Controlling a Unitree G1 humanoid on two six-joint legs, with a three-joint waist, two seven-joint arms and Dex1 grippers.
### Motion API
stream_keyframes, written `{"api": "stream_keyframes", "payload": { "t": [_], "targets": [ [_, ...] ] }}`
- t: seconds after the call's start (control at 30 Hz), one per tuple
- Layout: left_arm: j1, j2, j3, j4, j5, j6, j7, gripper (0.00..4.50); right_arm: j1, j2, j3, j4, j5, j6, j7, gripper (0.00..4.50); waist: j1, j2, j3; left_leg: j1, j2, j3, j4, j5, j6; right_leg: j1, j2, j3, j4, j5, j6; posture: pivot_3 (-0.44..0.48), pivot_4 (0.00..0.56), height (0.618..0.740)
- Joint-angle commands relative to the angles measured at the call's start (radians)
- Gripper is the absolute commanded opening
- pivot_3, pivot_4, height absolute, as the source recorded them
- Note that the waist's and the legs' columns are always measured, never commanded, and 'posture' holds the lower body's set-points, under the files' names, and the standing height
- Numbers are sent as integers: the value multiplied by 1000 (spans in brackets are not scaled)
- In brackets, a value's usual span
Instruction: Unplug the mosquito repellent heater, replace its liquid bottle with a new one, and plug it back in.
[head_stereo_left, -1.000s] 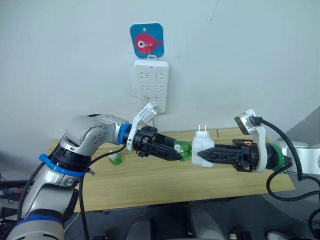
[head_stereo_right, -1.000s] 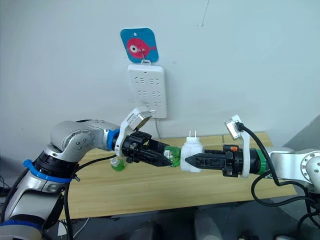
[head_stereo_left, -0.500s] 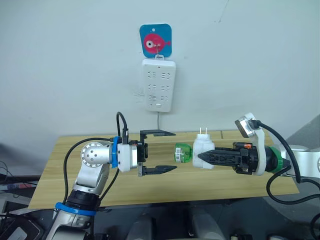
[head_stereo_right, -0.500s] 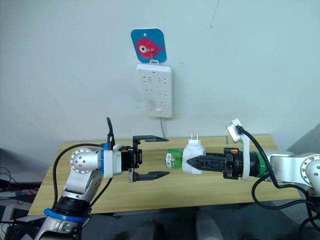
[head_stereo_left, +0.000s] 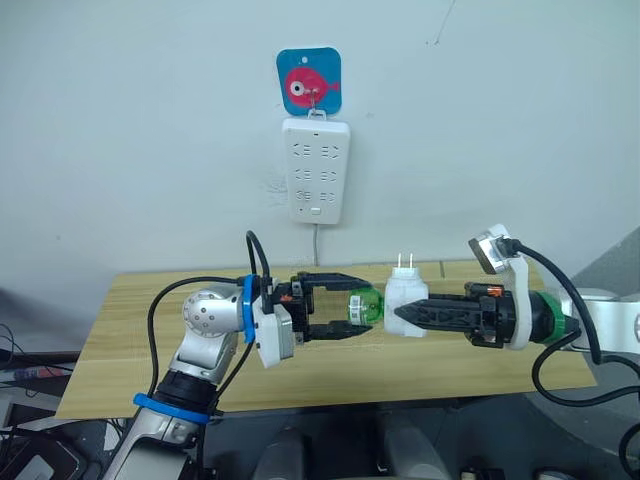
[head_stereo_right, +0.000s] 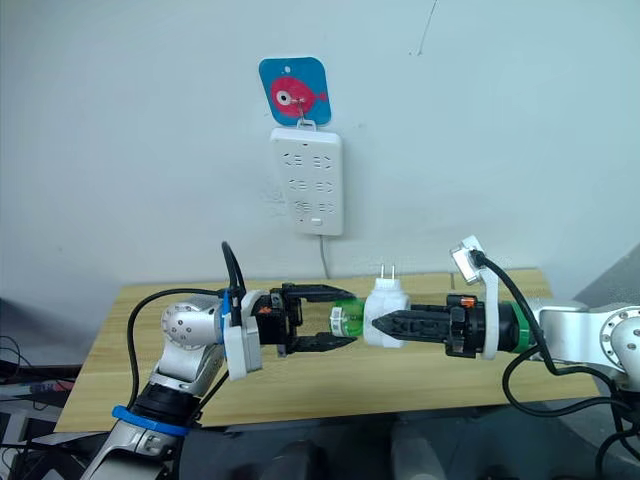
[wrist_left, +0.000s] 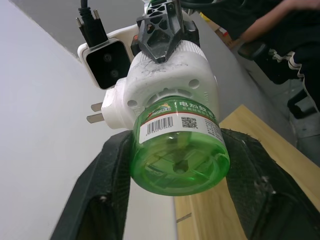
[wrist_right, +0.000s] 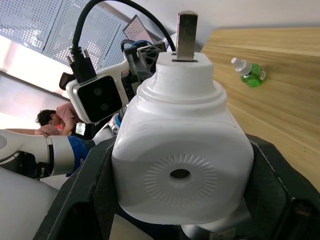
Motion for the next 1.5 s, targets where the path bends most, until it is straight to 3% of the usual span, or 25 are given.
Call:
{"api": "stream_keyframes", "payload": {
  "t": [0.03,0.1,0.23,0.3,0.37,0.47,0.6,0.67,0.8,0.9,1.07,1.23,1.47,1.5],
  "targets": [
    [-34,48,-5,-45,-62,95,-13,2271,-13,-1,-22,-21,25,-13,2,2974,0,0,0,0,0,0,0,0,0,0,0,0,0,0,0,-140,153,730],
    [-41,97,-27,-90,-134,295,-38,2271,-8,-2,-23,-25,25,-13,1,2974,-2,0,0,0,0,0,0,0,0,0,1,0,0,0,0,-138,153,730],
    [-95,240,-74,-227,-327,1029,89,2271,-3,-8,-21,-32,25,-11,5,2974,-11,0,0,0,0,-2,0,0,0,0,1,-1,0,0,0,-137,154,730],
    [-199,310,-63,-203,-585,1489,115,2271,-3,-5,-20,-31,25,-13,4,2974,-12,0,0,-1,0,-4,0,0,0,0,2,-3,1,0,1,-136,154,730],
    [-259,346,-58,-190,-688,1687,79,2271,-3,-4,-20,-30,25,-14,4,2974,-18,0,0,-2,0,-6,0,0,0,0,6,-4,1,-3,5,-136,154,730],
    [-288,325,-23,-192,-719,1761,121,2271,-2,-5,-19,-31,25,-17,7,2975,-28,0,0,-1,0,-5,-1,0,0,0,7,-4,1,-3,5,-142,155,730],
    [-250,296,11,-223,-623,1599,83,2271,1,-4,-20,-33,25,-23,4,2975,-31,0,1,-1,0,-5,-2,0,0,-1,6,-3,0,-1,0,-146,157,730],
    [-193,299,1,-257,-521,1444,45,3008,7,-3,-22,-34,25,-26,3,2974,-30,0,1,-1,0,-5,-2,0,0,-1,3,-3,0,-1,0,-145,156,730],
    [-41,234,30,-226,-257,937,11,4225,15,-5,-26,-36,25,-29,1,2974,-26,0,1,1,0,-2,-3,0,-1,-1,2,0,0,-1,-1,-149,154,730],
    [39,177,61,-136,-123,551,-28,4236,16,-6,-27,-36,25,-29,-2,2974,-22,0,1,1,0,0,-2,0,-1,-1,1,1,-1,-1,-1,-149,154,730],
    [54,62,101,-52,-32,169,22,4236,19,-6,-27,-38,25,-30,-3,2974,-13,0,1,0,0,2,-1,0,0,0,-1,3,-2,-1,-1,-148,153,730],
    [58,7,69,-49,-11,0,38,4236,15,-5,-24,-37,25,-29,-3,2974,-2,0,0,0,0,2,-1,0,0,0,-1,2,-2,0,-1,-142,150,730],
    [42,2,25,-36,-4,-22,57,4236,7,-3,-19,-36,25,-29,-8,2974,-2,0,0,1,0,1,-1,0,0,0,0,1,0,0,-1,-142,150,730],
    [40,6,21,-24,4,-25,57,4050,7,-2,-20,-36,25,-30,-8,2974,-2,0,0,1,0,2,-1,0,0,0,0,1,0,0,0,-142,150,730]
  ]
}}
